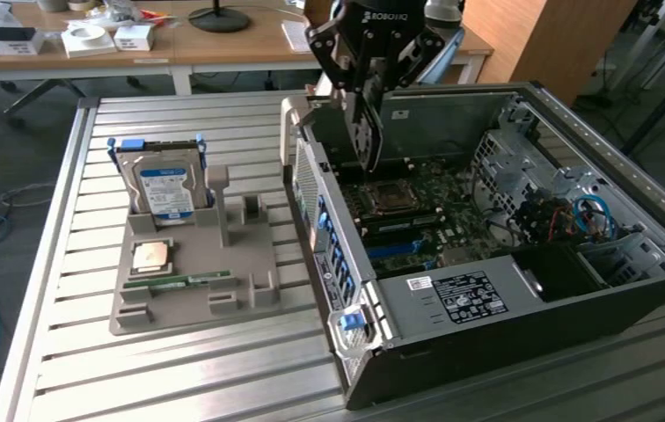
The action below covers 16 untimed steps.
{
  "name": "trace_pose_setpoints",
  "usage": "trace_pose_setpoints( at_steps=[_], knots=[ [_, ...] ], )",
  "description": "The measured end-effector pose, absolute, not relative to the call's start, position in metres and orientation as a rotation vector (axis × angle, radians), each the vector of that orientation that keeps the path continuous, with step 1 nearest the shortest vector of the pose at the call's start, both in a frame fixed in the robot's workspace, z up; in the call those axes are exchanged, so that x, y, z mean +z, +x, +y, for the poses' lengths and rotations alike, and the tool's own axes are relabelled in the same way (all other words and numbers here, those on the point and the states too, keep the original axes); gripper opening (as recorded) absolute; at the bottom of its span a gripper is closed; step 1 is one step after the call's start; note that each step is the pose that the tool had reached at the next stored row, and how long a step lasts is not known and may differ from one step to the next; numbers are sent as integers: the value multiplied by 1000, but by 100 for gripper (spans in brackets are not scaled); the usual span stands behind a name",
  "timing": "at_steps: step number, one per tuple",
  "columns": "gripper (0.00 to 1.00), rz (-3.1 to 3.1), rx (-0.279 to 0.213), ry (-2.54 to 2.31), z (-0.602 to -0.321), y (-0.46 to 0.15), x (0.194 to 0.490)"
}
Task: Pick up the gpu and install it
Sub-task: 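Pick up the gpu and move the gpu toward the slot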
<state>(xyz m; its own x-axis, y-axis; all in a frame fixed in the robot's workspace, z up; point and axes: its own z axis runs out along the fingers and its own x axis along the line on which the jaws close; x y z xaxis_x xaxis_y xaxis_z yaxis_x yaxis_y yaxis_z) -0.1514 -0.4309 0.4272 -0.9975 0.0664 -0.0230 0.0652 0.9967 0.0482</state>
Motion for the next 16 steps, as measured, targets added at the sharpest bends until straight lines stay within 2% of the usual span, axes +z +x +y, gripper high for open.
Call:
trace_pose_setpoints(
  at_steps=[16],
  knots=[
    [26,3114,74,103,-430,-128,427]
  ],
)
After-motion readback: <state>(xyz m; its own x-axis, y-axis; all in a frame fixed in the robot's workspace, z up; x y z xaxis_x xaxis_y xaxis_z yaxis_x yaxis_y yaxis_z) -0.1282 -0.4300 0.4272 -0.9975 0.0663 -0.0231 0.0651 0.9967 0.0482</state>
